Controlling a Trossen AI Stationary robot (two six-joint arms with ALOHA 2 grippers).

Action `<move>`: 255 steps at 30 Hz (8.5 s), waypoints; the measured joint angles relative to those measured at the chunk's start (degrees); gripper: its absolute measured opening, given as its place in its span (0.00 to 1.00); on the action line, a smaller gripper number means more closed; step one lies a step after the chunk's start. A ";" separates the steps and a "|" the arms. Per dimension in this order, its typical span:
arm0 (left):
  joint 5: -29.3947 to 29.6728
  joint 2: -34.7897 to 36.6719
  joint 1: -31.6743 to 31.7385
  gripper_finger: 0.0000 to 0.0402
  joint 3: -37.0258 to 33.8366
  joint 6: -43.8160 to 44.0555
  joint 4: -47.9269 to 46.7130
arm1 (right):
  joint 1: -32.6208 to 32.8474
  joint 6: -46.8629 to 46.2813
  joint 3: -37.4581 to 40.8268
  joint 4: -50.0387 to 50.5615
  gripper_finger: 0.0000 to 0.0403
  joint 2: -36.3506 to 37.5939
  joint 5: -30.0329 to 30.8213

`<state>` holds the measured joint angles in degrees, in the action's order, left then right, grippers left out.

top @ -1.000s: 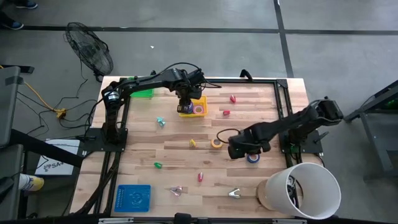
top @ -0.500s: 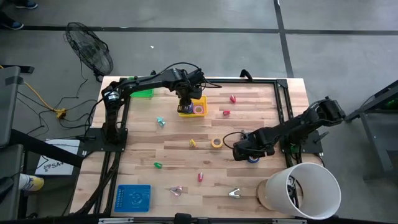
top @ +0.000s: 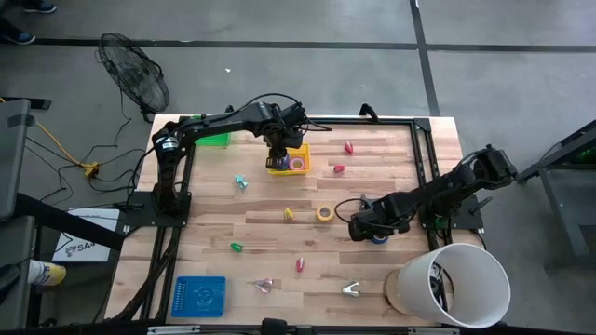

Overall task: Pick and place Stapler, Stapler remover, tape
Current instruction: Put the dark blue tape into the yellow bin, then put the yellow tape into the yellow bin

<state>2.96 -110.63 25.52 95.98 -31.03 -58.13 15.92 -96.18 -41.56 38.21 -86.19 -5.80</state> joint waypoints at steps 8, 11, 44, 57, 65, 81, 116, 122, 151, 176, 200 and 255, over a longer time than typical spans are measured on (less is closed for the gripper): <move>0.48 0.00 0.02 0.28 0.00 -0.11 0.04 | -0.04 2.69 -0.20 0.03 0.08 0.00 -0.62; 1.56 0.00 0.34 0.28 0.00 -0.21 -0.12 | -0.18 4.82 -1.47 -0.08 0.08 -0.02 -1.11; -5.18 10.12 17.66 0.28 -0.04 6.37 -9.73 | -33.74 68.78 -39.44 3.64 0.08 -12.31 -2.73; -5.00 10.34 19.63 0.28 -0.04 7.33 -10.51 | -37.90 74.19 -63.68 11.78 0.08 -32.76 -3.94; -5.09 10.34 19.63 0.28 -0.04 7.33 -10.36 | -38.07 78.68 -67.62 11.15 0.08 -37.92 -6.14; -5.35 10.34 19.63 0.28 -0.04 7.13 -9.29 | -37.92 86.50 -66.97 10.71 0.08 -41.83 -8.99; -5.35 10.32 19.61 0.28 -0.04 6.87 -9.22 | -35.88 93.31 -66.95 11.22 0.33 -41.83 -2.59; -5.35 10.29 19.61 0.28 -0.04 6.87 -9.25 | -35.91 90.58 -67.04 14.28 0.40 -41.83 -1.81; -5.35 10.29 19.60 0.28 -0.04 6.89 -9.11 | -36.58 88.74 -66.25 8.75 0.15 -41.83 -6.96; -5.35 10.29 19.60 0.28 -0.04 6.89 -8.87 | -36.89 93.57 -68.30 16.03 0.20 -41.79 -3.45; -5.35 10.27 19.61 0.28 -0.04 6.89 -8.85 | -34.90 84.09 -74.75 38.25 0.40 -41.75 -3.21; -6.60 10.27 19.96 0.28 -0.04 5.82 -7.41 | -16.87 83.28 -29.52 4.69 0.37 -22.04 6.55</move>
<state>-3.64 -100.36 45.47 95.94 -25.21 -65.54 -0.94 -12.91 -71.08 42.90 -108.23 0.75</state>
